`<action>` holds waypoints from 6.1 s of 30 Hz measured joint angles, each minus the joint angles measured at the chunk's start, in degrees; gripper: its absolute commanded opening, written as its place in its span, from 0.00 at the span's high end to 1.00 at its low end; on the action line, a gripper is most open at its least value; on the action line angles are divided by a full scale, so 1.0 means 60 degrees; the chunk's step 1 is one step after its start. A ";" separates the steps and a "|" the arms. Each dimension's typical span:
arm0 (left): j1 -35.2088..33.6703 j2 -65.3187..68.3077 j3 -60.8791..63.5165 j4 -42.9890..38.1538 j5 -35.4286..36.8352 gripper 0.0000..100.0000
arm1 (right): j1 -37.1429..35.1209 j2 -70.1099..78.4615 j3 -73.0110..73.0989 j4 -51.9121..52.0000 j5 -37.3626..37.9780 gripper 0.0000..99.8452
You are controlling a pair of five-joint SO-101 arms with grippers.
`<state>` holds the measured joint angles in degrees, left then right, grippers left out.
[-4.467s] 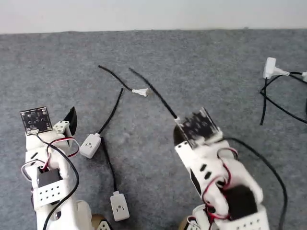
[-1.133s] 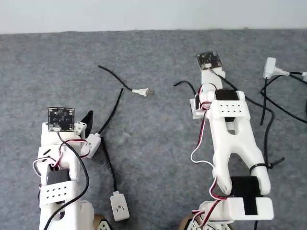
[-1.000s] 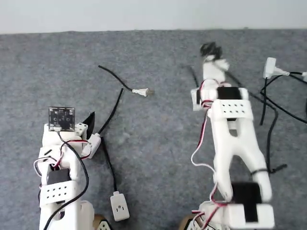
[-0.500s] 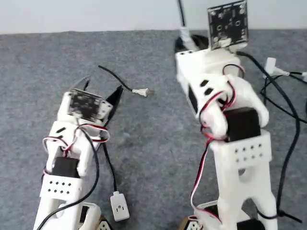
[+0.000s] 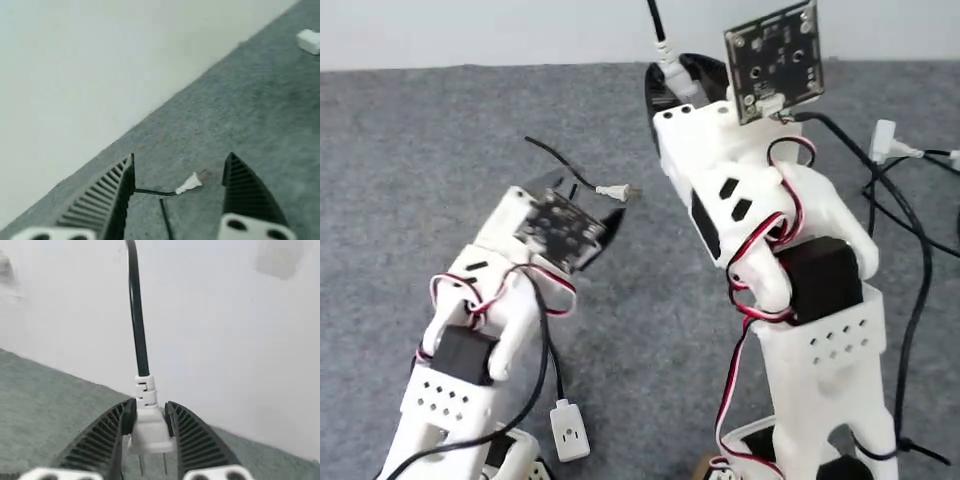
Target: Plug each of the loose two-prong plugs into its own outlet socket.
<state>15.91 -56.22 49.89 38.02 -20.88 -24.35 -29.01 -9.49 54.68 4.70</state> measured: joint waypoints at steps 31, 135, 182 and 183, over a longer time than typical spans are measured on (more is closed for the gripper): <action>0.4586 -0.0044 -0.1377 0.2095 -0.2139 0.99 | -0.2520 -0.0088 -0.0703 0.1626 0.2593 0.99; 0.4923 -0.5363 -0.0190 0.2491 -0.2813 0.71 | -0.4484 -0.2711 -0.1758 0.5641 0.1670 0.99; 0.5026 -0.6403 0.0220 0.3282 -0.2784 0.71 | -0.5172 -0.2374 -0.1758 0.6418 0.1685 0.99; 0.5026 -0.6403 0.0220 0.3282 -0.2784 0.71 | -0.5172 -0.2374 -0.1758 0.6432 0.1685 0.99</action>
<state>46.07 -94.64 51.21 57.71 -37.58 -55.38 -43.25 -20.04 93.27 14.81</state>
